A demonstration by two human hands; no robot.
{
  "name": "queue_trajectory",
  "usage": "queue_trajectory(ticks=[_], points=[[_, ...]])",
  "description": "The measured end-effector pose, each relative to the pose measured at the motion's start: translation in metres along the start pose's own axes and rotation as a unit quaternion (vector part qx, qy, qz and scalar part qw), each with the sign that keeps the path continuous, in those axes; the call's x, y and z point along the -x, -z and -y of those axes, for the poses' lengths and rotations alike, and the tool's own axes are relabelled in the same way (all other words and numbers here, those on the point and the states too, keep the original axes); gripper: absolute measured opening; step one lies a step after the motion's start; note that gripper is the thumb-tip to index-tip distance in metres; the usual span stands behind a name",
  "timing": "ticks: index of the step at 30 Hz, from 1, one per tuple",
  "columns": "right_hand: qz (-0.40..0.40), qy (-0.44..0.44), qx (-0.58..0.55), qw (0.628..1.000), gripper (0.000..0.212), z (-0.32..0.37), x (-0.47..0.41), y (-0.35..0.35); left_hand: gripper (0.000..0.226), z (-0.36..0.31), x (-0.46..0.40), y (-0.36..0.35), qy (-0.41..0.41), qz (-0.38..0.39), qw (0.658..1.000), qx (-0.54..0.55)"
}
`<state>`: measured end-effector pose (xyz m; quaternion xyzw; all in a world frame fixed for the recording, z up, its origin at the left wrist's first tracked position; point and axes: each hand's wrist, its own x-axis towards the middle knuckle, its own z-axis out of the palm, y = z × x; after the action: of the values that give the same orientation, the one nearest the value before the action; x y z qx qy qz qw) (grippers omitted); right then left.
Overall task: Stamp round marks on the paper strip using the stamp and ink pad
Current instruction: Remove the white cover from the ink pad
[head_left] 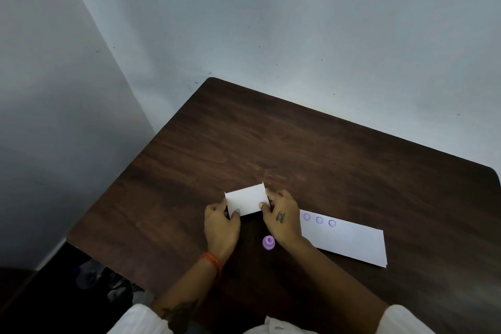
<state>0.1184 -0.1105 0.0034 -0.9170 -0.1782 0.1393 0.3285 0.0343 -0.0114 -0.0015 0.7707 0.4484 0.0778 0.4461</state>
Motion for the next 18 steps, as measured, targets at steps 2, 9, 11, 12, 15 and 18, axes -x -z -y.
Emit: queue_trajectory(ticks=[2,9,11,12,15,18], points=[[-0.009,0.025,-0.01,1.0,0.043,0.01,0.001,-0.001,0.045,-0.001,-0.001,0.007,-0.002,-0.021,1.0,0.006],[0.044,0.094,-0.021,0.994,0.042,0.046,0.001,-0.019,0.04,0.014,-0.006,0.046,-0.012,-0.106,0.994,0.019],[0.07,0.099,-0.019,0.992,0.042,0.052,0.004,-0.025,0.039,0.024,-0.005,0.052,-0.006,-0.122,0.992,0.016],[0.081,0.102,-0.018,0.991,0.042,0.054,0.006,-0.029,0.039,0.029,-0.004,0.054,-0.002,-0.126,0.992,0.011],[0.104,0.104,-0.011,0.989,0.043,0.056,0.014,-0.038,0.04,0.043,-0.002,0.055,0.012,-0.124,0.992,-0.002],[0.121,0.107,0.005,0.987,0.044,0.056,0.021,-0.043,0.039,0.05,0.0,0.055,0.032,-0.119,0.992,-0.005]])
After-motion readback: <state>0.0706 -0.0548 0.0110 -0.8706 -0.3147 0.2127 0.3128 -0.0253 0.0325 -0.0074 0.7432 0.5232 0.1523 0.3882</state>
